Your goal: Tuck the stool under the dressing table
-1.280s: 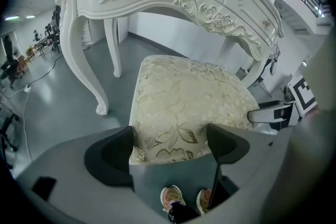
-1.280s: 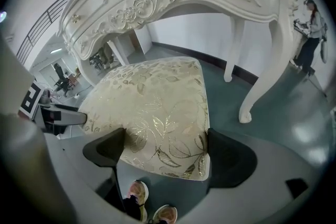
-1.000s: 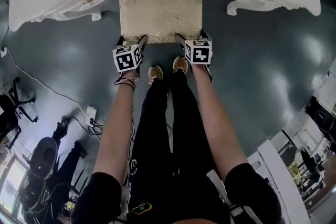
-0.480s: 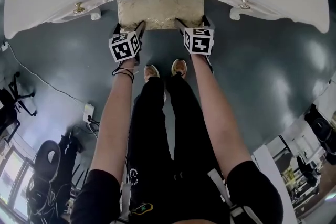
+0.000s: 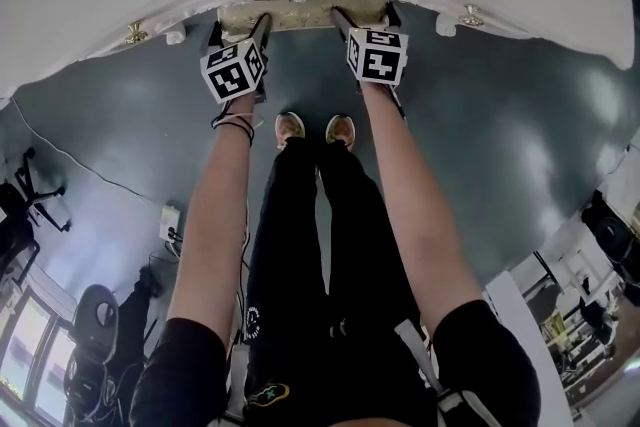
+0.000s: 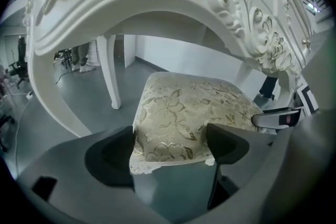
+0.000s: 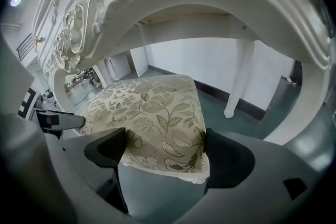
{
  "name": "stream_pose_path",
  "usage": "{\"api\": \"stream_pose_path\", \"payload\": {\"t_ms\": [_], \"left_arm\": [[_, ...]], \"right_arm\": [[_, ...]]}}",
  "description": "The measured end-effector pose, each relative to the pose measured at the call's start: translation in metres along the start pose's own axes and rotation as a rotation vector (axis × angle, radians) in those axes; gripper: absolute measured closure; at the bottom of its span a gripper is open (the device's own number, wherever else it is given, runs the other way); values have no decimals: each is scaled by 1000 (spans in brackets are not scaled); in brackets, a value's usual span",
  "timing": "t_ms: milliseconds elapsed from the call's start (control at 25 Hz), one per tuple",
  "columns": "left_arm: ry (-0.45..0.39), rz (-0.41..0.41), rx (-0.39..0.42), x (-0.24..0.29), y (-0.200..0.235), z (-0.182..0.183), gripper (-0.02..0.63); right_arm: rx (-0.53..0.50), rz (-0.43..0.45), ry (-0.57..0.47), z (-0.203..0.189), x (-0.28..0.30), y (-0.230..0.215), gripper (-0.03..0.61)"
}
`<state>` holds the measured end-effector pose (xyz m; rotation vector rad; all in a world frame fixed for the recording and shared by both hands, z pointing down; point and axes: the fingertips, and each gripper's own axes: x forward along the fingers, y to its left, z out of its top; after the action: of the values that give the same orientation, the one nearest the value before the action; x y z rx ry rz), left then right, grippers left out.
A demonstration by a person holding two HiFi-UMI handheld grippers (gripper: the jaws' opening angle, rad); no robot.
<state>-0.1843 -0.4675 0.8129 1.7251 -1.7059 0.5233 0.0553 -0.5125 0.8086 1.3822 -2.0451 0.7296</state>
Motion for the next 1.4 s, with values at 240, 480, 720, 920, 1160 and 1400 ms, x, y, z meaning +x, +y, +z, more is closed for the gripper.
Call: {"api": "stream_pose_path", "payload": {"t_ms": [240,480,720,920,1160,1400], "left_arm": [[-12,-4,14,13,3,18,153],[-27,-2,17,16,4,34,171],[-8,-49,20,-28,-24,35,179],[9,-85,61,-87,-45,45,179],[-47,-120,92,-170,-70,106,179],[-159,-159,139,-238,-80,205,179]], "right_arm": [[13,-16,-16,15,8,-1,81],[9,-26,-31,29,10,-1,84],[-63,-19,-56,44,-43,13,112],[-107,-8,-54,58,-100,34,112],[-144,3,-108,111,-185,63,115],[-178,26,-212,205,-251,113,120]]}}
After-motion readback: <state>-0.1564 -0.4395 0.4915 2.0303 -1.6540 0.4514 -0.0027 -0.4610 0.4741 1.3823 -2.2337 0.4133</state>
